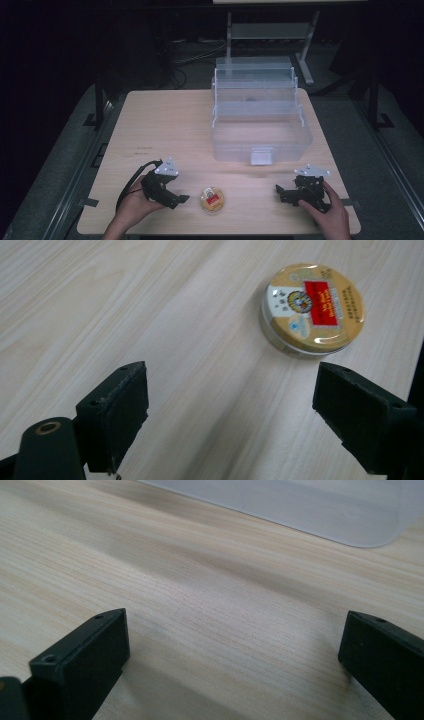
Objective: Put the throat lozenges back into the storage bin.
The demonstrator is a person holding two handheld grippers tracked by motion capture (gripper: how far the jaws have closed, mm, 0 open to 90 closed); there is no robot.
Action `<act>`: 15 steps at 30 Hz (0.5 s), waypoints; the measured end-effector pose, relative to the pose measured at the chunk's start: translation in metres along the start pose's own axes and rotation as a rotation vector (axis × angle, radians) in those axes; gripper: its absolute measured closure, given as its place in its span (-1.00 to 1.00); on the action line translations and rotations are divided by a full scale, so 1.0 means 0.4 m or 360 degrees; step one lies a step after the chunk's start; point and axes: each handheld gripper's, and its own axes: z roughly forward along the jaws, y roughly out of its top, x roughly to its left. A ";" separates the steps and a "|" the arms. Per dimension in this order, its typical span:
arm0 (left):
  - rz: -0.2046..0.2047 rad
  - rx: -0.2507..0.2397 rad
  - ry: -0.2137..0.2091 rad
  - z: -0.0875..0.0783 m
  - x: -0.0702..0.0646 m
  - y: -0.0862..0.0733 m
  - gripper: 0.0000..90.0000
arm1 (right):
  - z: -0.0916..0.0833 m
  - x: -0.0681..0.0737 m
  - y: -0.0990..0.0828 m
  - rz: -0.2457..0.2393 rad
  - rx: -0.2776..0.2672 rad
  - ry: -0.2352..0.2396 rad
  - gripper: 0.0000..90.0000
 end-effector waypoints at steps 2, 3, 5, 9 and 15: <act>0.0019 0.0010 -0.0009 0.002 -0.007 0.011 -0.69 | 0.000 0.000 0.000 -0.0001 0.0001 0.0000 -1.00; 0.0019 0.0010 -0.0009 0.002 -0.007 0.011 -0.69 | 0.000 0.000 0.000 -0.0001 0.0001 -0.0001 -1.00; 0.0041 0.0010 -0.0016 0.006 -0.015 0.021 -0.69 | 0.000 0.000 0.000 -0.0002 0.0001 -0.0001 -1.00; 0.0053 0.0012 -0.0027 0.013 -0.022 0.030 -0.69 | 0.000 0.000 0.000 -0.0001 0.0001 -0.0001 -1.00; 0.0077 0.0017 -0.0047 0.023 -0.030 0.045 -0.69 | 0.000 0.000 0.000 -0.0002 0.0001 -0.0001 -1.00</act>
